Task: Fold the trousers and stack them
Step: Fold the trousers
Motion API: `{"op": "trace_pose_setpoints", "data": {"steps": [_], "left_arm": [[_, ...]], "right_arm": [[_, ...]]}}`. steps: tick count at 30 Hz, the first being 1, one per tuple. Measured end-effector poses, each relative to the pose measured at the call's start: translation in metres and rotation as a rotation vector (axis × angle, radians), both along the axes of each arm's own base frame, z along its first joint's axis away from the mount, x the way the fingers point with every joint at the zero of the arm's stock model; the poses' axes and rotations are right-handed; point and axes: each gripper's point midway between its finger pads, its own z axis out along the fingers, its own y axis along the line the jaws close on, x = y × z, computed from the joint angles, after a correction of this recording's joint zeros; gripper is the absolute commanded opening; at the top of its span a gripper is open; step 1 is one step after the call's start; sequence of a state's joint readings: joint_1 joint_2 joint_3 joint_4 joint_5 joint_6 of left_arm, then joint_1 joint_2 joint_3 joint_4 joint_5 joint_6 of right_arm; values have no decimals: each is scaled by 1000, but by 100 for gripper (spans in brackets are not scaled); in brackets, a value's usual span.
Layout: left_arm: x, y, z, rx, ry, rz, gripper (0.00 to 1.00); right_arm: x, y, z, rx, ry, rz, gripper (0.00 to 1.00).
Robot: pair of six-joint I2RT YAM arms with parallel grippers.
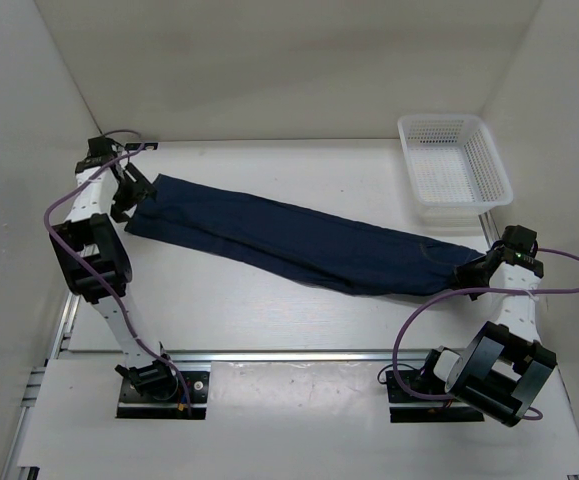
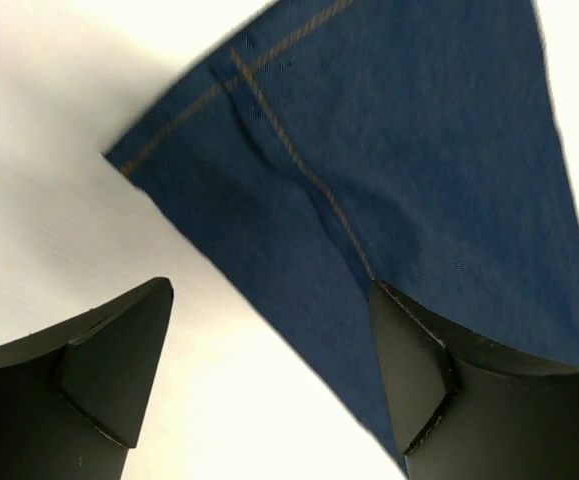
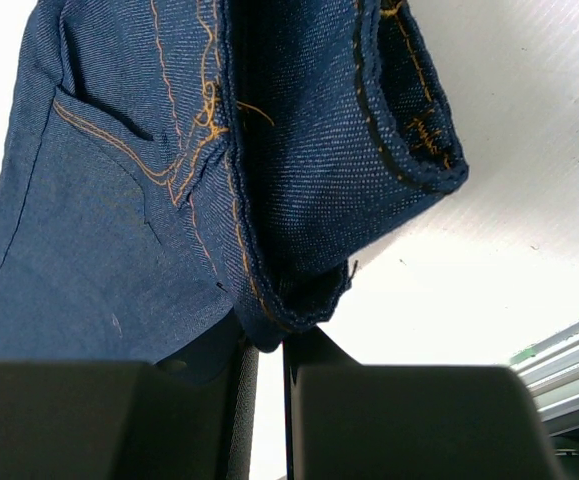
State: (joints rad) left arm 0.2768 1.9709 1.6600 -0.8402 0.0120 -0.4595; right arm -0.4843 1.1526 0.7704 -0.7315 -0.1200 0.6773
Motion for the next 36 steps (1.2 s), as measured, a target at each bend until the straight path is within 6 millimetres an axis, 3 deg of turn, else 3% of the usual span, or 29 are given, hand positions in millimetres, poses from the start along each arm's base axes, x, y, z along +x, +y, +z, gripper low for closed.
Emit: {"op": "trace_pose_setpoints", "data": {"steps": [9, 18, 21, 28, 32, 36], "left_arm": [[22, 14, 3, 108, -92, 70, 90], [32, 13, -7, 106, -140, 97, 78], [40, 13, -17, 90, -139, 99, 73], [42, 6, -74, 29, -44, 92, 69], [47, 5, -73, 18, -60, 96, 62], [48, 4, -75, 10, -58, 106, 44]], "right_arm": [[0, 1, 0, 4, -4, 3, 0], [1, 2, 2, 5, -12, 4, 0], [1, 1, 2, 5, -13, 4, 0], [1, 1, 2, 5, -14, 5, 0], [1, 1, 2, 4, -14, 4, 0], [1, 1, 2, 4, -14, 4, 0]]}}
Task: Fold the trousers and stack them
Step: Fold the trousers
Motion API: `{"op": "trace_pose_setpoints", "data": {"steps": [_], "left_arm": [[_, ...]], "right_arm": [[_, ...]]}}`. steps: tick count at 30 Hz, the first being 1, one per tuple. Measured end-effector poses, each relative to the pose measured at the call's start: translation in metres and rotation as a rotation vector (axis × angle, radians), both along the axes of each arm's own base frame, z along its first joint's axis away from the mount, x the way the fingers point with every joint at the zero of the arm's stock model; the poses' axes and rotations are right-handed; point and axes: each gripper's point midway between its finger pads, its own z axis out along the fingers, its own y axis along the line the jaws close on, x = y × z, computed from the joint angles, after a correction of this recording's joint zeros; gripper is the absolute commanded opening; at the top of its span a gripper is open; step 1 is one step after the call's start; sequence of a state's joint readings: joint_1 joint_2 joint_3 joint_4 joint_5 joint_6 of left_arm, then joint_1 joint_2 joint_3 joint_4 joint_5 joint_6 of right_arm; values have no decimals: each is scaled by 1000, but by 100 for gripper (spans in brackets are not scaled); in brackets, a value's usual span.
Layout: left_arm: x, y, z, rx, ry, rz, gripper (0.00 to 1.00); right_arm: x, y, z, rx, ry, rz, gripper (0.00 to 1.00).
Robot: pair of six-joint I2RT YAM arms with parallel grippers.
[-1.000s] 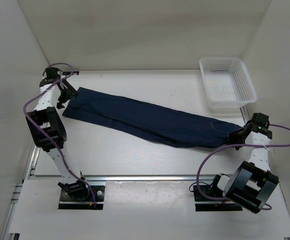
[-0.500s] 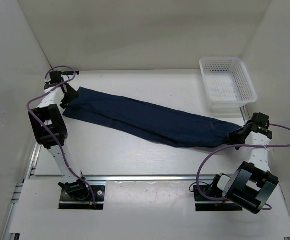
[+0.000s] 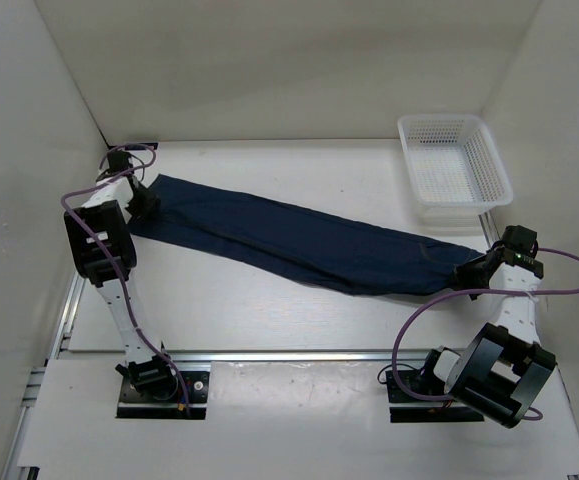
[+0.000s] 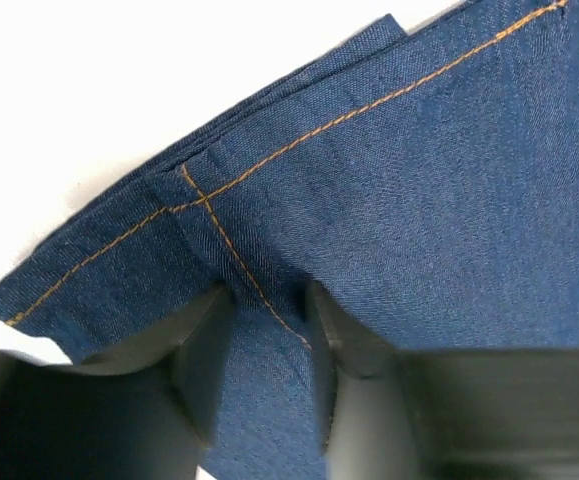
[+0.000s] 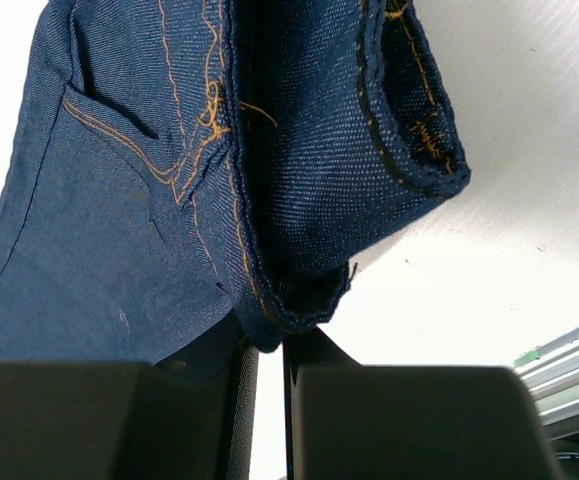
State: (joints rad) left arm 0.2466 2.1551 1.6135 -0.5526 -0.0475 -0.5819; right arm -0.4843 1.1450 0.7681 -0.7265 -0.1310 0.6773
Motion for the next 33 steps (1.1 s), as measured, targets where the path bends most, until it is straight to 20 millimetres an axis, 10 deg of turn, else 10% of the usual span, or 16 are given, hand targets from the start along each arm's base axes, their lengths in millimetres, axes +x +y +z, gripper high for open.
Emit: {"op": "trace_pose_setpoints", "data": {"steps": [8, 23, 28, 30, 33], "left_arm": [[3, -1, 2, -8, -9, 11, 10], [0, 15, 90, -20, -174, 16, 10], [-17, 22, 81, -45, -141, 30, 10], [-31, 24, 64, -64, -91, 47, 24], [-58, 32, 45, -89, 2, 87, 72]], "right_arm": [[0, 0, 0, 0, 0, 0, 0], [-3, 2, -1, 7, 13, -1, 0], [-8, 3, 4, -1, 10, -10, 0], [-10, 2, 4, -13, 15, -18, 0], [-15, -2, 3, -35, 40, -36, 15]]}}
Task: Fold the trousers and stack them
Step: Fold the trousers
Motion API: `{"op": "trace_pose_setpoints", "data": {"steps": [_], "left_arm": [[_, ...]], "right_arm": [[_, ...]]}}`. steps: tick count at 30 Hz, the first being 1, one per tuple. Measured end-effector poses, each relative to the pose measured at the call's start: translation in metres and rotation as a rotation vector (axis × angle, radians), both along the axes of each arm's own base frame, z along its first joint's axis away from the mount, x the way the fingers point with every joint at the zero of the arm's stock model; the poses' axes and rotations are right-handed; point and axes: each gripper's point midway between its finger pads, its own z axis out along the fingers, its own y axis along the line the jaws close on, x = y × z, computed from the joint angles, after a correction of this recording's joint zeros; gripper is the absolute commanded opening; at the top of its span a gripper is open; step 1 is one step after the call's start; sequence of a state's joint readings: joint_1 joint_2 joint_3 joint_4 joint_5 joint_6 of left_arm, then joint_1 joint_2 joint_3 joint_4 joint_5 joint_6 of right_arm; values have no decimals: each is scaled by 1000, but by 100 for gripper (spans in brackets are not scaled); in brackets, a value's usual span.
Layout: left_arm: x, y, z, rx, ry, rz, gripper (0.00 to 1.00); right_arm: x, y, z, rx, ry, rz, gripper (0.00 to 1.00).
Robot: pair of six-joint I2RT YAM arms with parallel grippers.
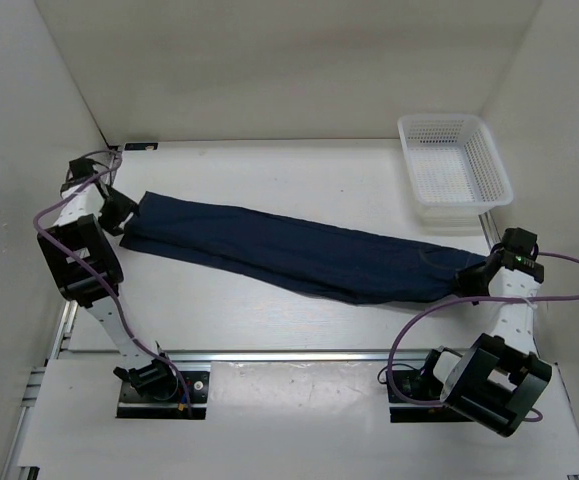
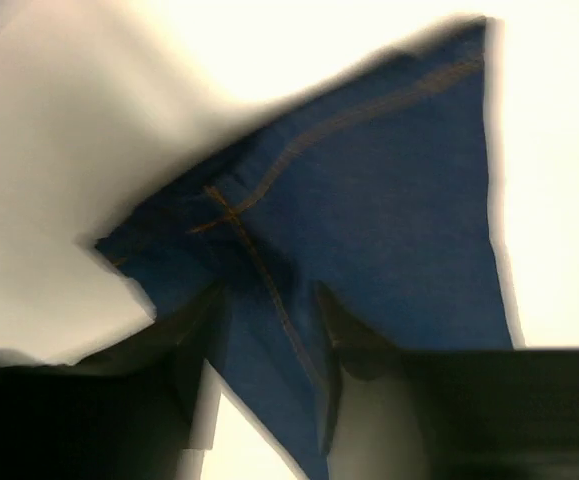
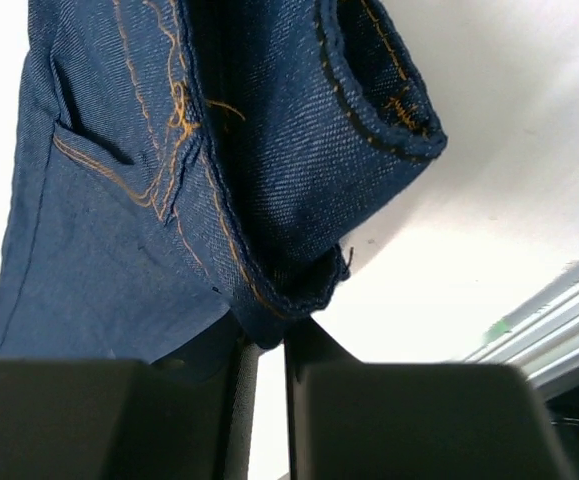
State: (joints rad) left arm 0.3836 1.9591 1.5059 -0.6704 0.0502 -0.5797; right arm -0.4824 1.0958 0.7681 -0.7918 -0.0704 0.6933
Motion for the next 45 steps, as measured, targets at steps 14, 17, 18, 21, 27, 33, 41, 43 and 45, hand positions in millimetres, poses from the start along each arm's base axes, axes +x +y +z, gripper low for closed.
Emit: {"op": "trace_pose_setpoints", "data": {"steps": [14, 17, 18, 21, 27, 33, 41, 43, 45], "left_arm": [[-7, 24, 31, 26, 51, 22, 38], [1, 18, 34, 20, 48, -35, 56], [5, 14, 32, 16, 49, -62, 69], [17, 5, 13, -6, 81, -125, 95], [34, -15, -32, -8, 202, -227, 96], [37, -14, -46, 14, 265, -236, 94], [21, -9, -52, 17, 295, -210, 93], [16, -6, -53, 11, 293, -194, 89], [10, -2, -52, 0, 291, -169, 85]], "right_arm": [[15, -11, 30, -116, -34, 23, 51], [29, 1, 52, -159, -93, 100, 50], [32, 4, 58, -168, -111, 120, 50], [38, 12, 71, -184, -154, 159, 50], [38, 16, 72, -178, -153, 177, 50], [38, 17, 72, -175, -153, 179, 50], [37, 20, 66, -159, -145, 199, 50], [37, 25, 54, -130, -125, 224, 49], [40, 33, 35, -72, -87, 258, 47]]}}
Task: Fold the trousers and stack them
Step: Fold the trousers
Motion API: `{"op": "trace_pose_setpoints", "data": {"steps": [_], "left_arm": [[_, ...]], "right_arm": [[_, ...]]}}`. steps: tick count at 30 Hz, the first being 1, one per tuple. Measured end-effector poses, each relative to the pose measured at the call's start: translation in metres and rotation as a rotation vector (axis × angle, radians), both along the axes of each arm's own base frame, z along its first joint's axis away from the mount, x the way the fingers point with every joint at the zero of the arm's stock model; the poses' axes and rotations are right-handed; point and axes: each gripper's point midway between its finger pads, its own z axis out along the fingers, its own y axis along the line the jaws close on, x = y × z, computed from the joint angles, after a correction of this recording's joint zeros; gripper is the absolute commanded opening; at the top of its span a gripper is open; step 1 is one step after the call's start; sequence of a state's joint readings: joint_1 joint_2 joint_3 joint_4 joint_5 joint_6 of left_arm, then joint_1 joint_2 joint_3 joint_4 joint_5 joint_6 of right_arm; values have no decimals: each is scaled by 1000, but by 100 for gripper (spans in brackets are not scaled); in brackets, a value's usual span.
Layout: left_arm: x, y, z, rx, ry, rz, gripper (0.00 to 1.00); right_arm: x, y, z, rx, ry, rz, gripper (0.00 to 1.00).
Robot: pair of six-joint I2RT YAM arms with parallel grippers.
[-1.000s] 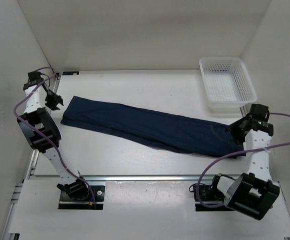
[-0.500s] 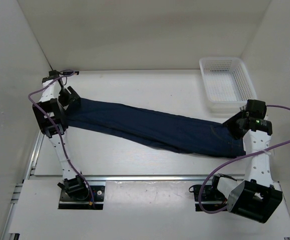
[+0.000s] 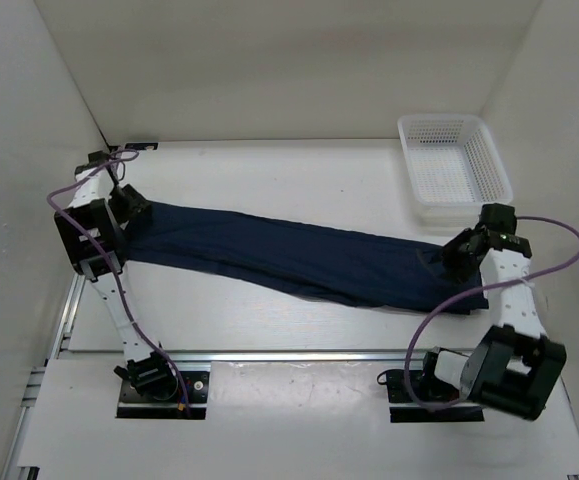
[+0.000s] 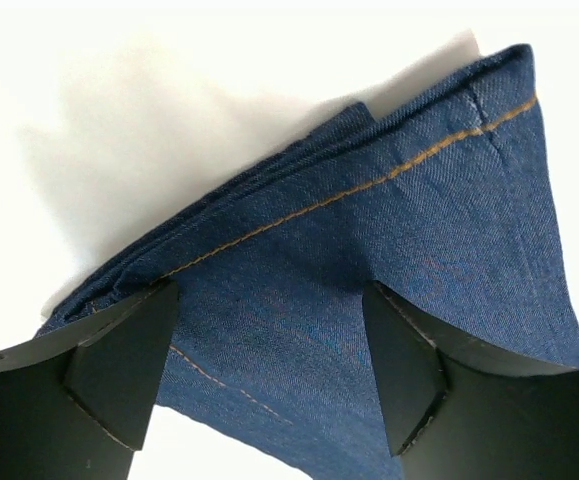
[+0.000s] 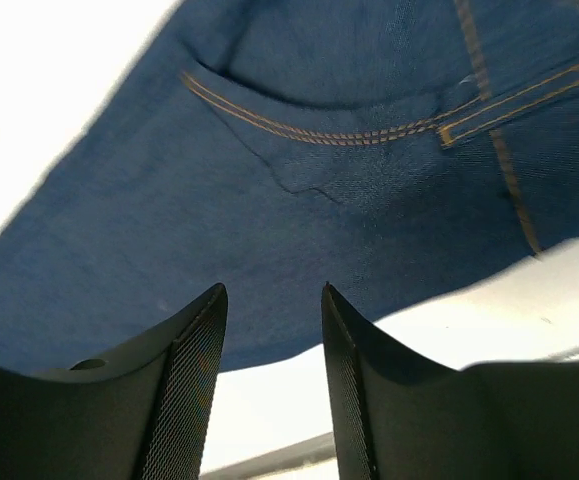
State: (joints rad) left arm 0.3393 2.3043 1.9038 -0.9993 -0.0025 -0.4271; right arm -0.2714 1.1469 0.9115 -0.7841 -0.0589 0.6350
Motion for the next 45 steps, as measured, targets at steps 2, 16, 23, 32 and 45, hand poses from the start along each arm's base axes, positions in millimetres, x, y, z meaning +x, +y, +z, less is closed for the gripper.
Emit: {"op": "trace_pose_setpoints", "data": {"steps": [2, 16, 23, 32, 45], "left_arm": [[-11, 7, 0, -8, 7, 33, 85], [-66, 28, -2, -8, 85, 129, 90], [-46, 12, 10, -16, 42, 62, 94], [0, -13, 56, -16, -108, -29, 48], [-77, -96, 13, -144, 72, -81, 28]], "right_arm": [[0, 11, -24, 57, 58, 40, 47], [-8, 33, -101, 162, 326, 52, 54], [-2, 12, -105, 94, 354, -77, 51], [19, 5, -46, -116, 128, 15, 41], [49, 146, -61, -109, 135, 561, 14]]}}
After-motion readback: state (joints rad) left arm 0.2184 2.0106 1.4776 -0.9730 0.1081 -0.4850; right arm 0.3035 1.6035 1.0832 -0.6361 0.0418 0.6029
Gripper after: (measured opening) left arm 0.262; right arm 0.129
